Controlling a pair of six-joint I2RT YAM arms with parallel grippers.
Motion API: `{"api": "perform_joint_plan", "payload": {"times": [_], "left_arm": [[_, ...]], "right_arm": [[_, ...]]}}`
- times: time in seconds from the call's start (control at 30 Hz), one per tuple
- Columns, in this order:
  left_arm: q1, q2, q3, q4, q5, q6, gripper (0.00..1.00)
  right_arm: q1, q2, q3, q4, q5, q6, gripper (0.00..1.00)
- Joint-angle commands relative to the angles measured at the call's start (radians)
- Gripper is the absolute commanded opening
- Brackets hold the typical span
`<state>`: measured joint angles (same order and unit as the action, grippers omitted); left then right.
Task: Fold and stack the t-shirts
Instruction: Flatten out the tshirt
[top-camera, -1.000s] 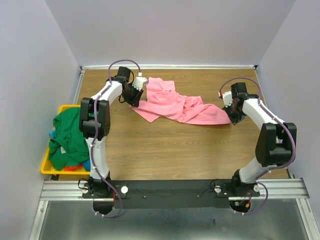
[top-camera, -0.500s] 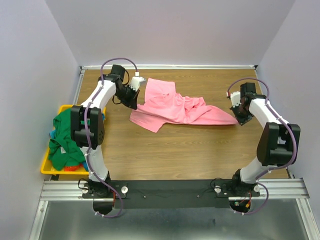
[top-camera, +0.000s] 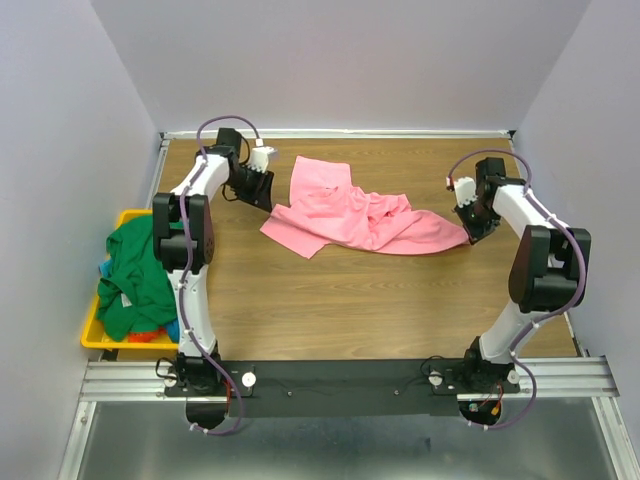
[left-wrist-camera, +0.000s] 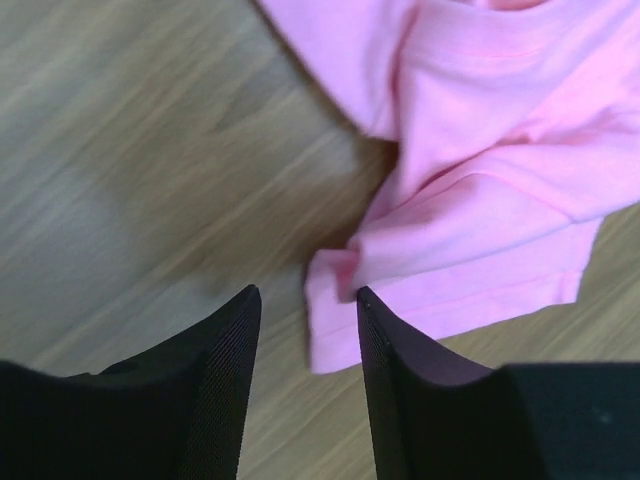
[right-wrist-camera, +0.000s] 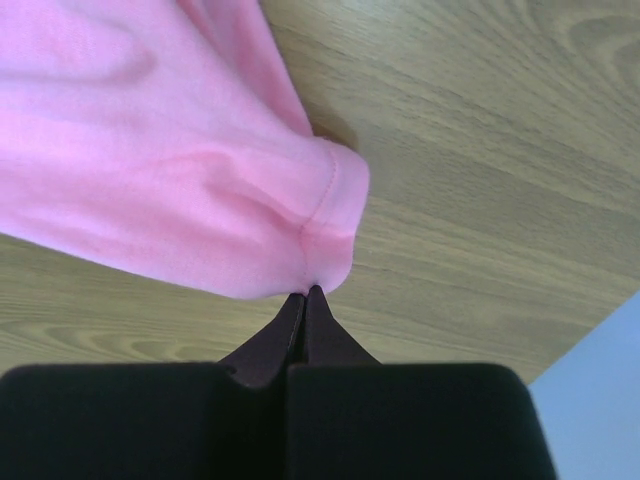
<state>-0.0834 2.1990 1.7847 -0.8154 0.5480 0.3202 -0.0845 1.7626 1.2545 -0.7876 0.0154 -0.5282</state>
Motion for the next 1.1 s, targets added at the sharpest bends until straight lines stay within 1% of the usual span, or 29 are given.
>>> {"api": "perform_joint_plan", "payload": {"times": [0.0,0.07,0.1,0.13,0.17,0.2,0.23,0.27,0.3,0.37,0.43,0.47,0.5,0.53,0.57,0.77,0.9,1.07], "left_arm": [[0.033,-0.096,-0.013,-0.008,-0.057,0.046,0.54],[0.033,-0.123,-0.031,-0.018,-0.065,0.081,0.56],[0.033,-0.143,-0.044,-0.033,-0.065,0.094,0.62],[0.034,-0.151,-0.048,-0.044,-0.057,0.103,0.68],[0.033,-0.157,-0.053,-0.051,-0.054,0.117,0.69],[0.034,-0.169,-0.059,-0.063,-0.045,0.121,0.69],[0.034,-0.176,-0.065,-0.070,-0.039,0.129,0.71],[0.034,-0.182,-0.070,-0.073,-0.033,0.137,0.81],[0.034,-0.189,-0.076,-0.076,-0.028,0.138,0.81],[0.034,-0.196,-0.082,-0.082,-0.016,0.143,0.81],[0.034,-0.203,-0.093,-0.084,-0.004,0.146,0.81],[0.034,-0.205,-0.097,-0.085,0.003,0.148,0.81],[0.033,-0.209,-0.099,-0.087,0.004,0.151,0.81],[0.034,-0.211,-0.102,-0.088,0.009,0.154,0.81],[0.034,-0.214,-0.103,-0.085,0.010,0.152,0.81],[0.034,-0.229,-0.105,-0.103,0.036,0.187,0.81],[0.034,-0.243,-0.111,-0.116,0.050,0.203,0.82],[0.034,-0.243,-0.111,-0.125,0.050,0.212,0.81]], "right_arm": [[0.000,-0.006,-0.035,-0.025,-0.048,-0.029,0.01],[0.000,-0.015,-0.064,-0.030,-0.042,-0.045,0.01],[0.000,-0.020,-0.072,-0.032,-0.038,-0.052,0.01],[0.000,-0.022,-0.076,-0.033,-0.034,-0.058,0.04],[0.000,-0.025,-0.081,-0.036,-0.026,-0.061,0.09],[0.000,-0.028,-0.084,-0.039,-0.025,-0.068,0.21],[0.000,-0.029,-0.083,-0.039,-0.023,-0.075,0.26],[0.000,-0.031,-0.083,-0.039,-0.022,-0.079,0.30],[0.000,-0.032,-0.073,-0.039,-0.023,-0.079,0.37],[0.000,-0.031,-0.064,-0.044,-0.028,-0.081,0.39],[0.002,-0.029,-0.050,-0.044,-0.032,-0.079,0.46],[0.003,-0.029,-0.046,-0.044,-0.034,-0.076,0.56],[0.005,-0.026,-0.043,-0.044,-0.035,-0.076,0.62],[0.006,-0.025,-0.043,-0.044,-0.035,-0.076,0.73],[0.009,-0.023,-0.043,-0.044,-0.032,-0.081,0.79],[0.009,-0.020,-0.060,-0.042,-0.058,-0.124,0.78],[0.009,-0.020,-0.053,-0.045,-0.083,-0.171,0.68],[0.009,-0.025,-0.082,-0.052,-0.094,-0.263,0.59]]}}
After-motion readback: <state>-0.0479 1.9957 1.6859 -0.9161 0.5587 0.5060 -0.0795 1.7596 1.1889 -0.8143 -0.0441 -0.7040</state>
